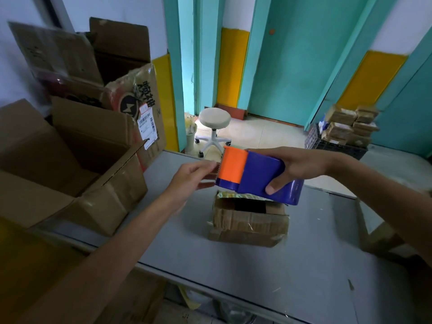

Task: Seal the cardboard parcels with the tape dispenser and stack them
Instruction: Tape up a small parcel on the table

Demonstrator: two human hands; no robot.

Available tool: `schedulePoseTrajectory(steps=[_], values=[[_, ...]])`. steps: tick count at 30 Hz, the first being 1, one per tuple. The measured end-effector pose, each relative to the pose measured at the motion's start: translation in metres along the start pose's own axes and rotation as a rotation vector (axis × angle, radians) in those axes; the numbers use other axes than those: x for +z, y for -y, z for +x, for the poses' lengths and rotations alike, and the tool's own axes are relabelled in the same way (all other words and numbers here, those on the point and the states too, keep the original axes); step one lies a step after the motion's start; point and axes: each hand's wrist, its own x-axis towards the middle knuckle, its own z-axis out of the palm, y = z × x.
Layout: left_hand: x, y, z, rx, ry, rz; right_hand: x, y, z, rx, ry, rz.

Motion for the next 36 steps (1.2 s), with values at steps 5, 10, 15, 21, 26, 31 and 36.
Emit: schedulePoseTrajectory(steps=[5, 10, 15, 21, 26, 31, 36], values=[[0.001, 0.011, 0.006, -0.012, -0.1, 0.148, -0.01, 0.007, 0.0, 0.053, 0.026, -0.009], [0.0, 0.053, -0.002, 0.071, 0.037, 0.691, -0.017, 0.003, -0.001, 0.138, 0.038, -0.027], [0.006, 0.076, 0.005, 0.22, -0.022, 0.741, -0.004, -0.007, 0.012, 0.178, 0.076, -0.024], [0.008, 0.095, 0.009, 0.574, -0.151, 0.989, -0.001, -0.02, 0.024, 0.2, 0.141, -0.026], [0.012, 0.097, 0.013, 0.428, -0.129, 0.757, -0.019, -0.018, 0.021, 0.249, 0.251, -0.005], [0.006, 0.084, 0.02, -0.106, 0.033, 0.269, -0.01, -0.028, 0.034, 0.316, 0.311, -0.016], [0.004, 0.074, 0.014, -0.272, 0.03, 0.099, -0.006, -0.028, 0.045, 0.291, 0.368, -0.047]])
